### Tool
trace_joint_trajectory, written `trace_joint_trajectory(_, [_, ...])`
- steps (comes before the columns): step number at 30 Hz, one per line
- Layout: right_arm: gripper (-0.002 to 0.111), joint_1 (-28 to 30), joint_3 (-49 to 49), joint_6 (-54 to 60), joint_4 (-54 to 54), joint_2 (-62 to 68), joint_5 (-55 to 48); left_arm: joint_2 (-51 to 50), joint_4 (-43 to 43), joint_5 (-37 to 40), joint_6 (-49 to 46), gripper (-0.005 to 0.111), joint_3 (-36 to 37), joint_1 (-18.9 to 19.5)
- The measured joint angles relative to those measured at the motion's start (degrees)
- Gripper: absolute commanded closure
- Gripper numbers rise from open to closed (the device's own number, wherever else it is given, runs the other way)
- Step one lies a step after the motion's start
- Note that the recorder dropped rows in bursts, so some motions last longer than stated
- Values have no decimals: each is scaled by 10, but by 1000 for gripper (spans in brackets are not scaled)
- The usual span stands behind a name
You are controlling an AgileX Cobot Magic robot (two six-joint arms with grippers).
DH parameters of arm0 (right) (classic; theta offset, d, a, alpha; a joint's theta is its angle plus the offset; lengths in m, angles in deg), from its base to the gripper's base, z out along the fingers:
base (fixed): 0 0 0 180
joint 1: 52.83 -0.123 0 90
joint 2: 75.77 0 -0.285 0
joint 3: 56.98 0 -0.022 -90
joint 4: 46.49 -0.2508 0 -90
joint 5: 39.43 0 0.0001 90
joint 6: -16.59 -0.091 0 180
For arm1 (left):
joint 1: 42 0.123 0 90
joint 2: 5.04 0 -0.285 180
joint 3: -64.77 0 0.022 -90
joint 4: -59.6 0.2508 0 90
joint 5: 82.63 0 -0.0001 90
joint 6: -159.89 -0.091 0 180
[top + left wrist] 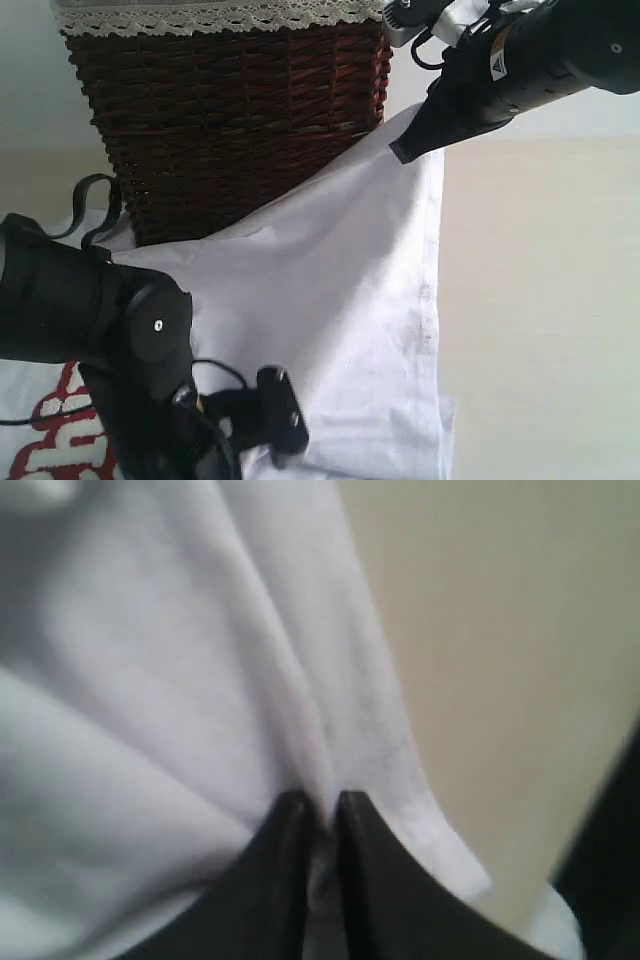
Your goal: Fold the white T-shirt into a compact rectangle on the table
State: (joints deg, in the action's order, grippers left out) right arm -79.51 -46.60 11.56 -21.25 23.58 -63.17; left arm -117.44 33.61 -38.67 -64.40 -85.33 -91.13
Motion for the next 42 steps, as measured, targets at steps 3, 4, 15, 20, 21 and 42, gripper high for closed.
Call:
trace_joint_trajectory(3, [103, 0, -2, 0, 0, 0, -3, -4, 9, 105, 2, 98, 5, 0])
trace_joint_trajectory(4, [103, 0, -2, 0, 0, 0, -3, -4, 11, 125, 3, 98, 5, 0])
trace_joint_trajectory(15, [103, 0, -3, -85, 128, 0, -7, 45, -60, 197, -71, 98, 5, 0])
trace_joint_trajectory(20, [103, 0, -3, -110, 157, 0, -1, 98, -69, 203, -86, 98, 5, 0])
trace_joint_trajectory(21, [102, 0, -3, -111, 159, 0, 2, 107, -69, 201, -86, 98, 6, 0])
trace_joint_trajectory(42, [85, 1, -54, -49, 12, 0, -94, 134, -63, 133, -75, 57, 6, 0])
